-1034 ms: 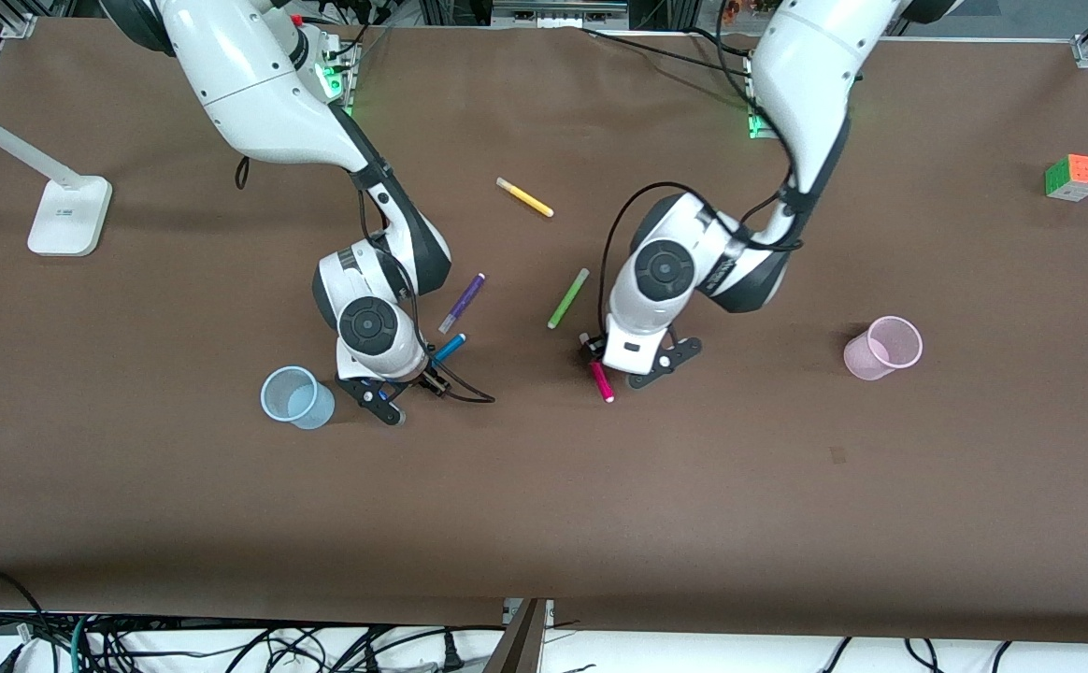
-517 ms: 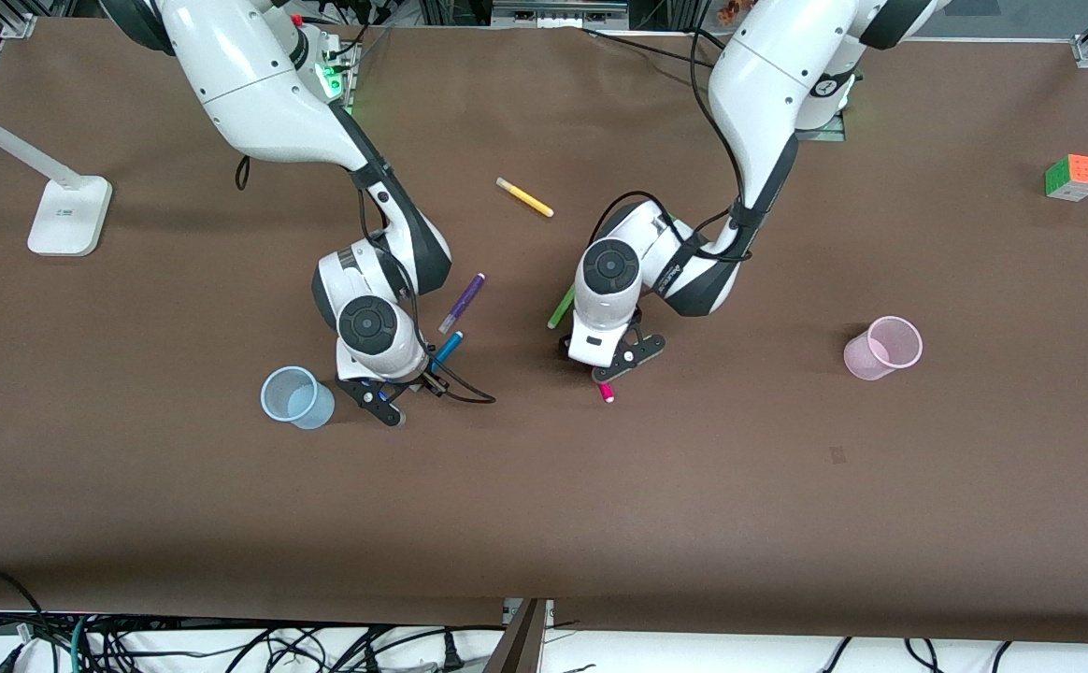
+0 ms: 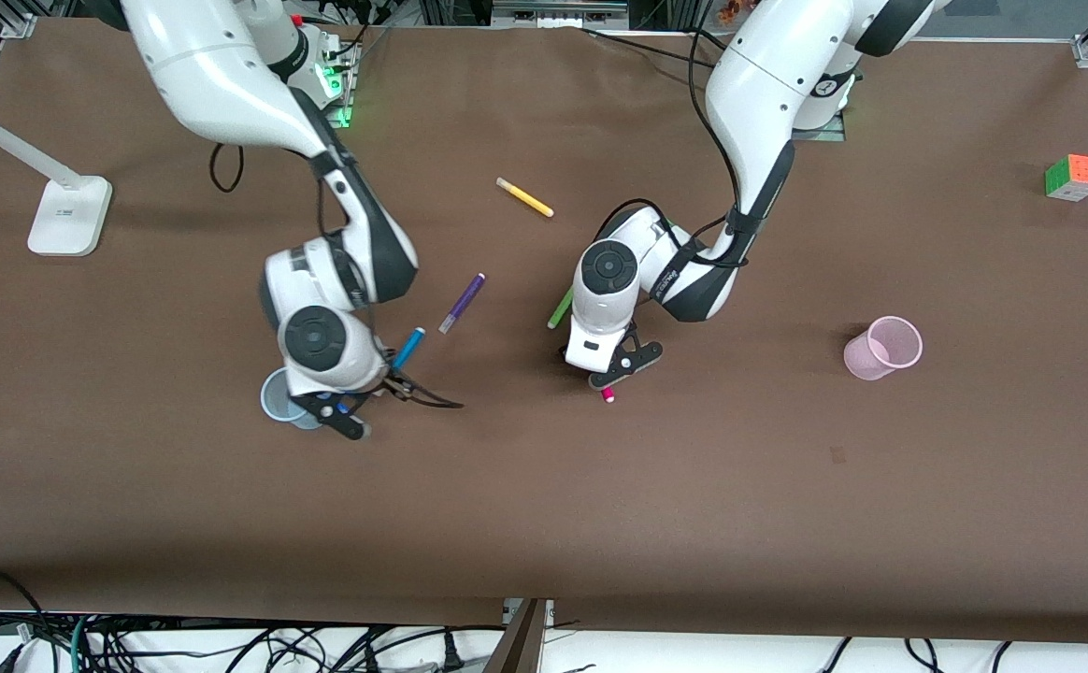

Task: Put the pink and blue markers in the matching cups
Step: 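Grasp the blue marker with the right gripper while the left gripper grasps the pink marker, then carry the blue marker to the blue cup while the left gripper carries pink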

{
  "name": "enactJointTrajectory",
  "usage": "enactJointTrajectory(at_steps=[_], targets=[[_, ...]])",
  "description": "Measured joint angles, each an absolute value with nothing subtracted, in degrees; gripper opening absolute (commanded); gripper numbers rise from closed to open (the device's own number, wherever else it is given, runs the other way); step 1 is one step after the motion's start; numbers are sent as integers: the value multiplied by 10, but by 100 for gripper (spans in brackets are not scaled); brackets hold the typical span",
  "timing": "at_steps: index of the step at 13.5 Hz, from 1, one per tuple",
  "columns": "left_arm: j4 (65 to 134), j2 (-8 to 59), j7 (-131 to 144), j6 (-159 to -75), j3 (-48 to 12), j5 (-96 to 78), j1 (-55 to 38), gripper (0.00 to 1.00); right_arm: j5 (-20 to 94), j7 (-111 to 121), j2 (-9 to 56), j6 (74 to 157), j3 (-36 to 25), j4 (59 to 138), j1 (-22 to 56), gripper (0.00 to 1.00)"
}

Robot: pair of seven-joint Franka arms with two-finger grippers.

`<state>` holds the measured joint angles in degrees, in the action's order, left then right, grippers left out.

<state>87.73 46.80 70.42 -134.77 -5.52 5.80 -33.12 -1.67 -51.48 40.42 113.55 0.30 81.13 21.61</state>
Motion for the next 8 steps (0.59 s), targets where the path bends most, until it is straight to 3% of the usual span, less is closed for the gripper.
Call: enactJointTrajectory(at_steps=[6,8], targets=[[860,459,684,-1341,-44,70,-315,0,-82,-405,375,1103,-44,788,211,0],[848,429,649,-1283,-44,70,-281,0,-86,-311,375,1103,-57,784,210,0]])
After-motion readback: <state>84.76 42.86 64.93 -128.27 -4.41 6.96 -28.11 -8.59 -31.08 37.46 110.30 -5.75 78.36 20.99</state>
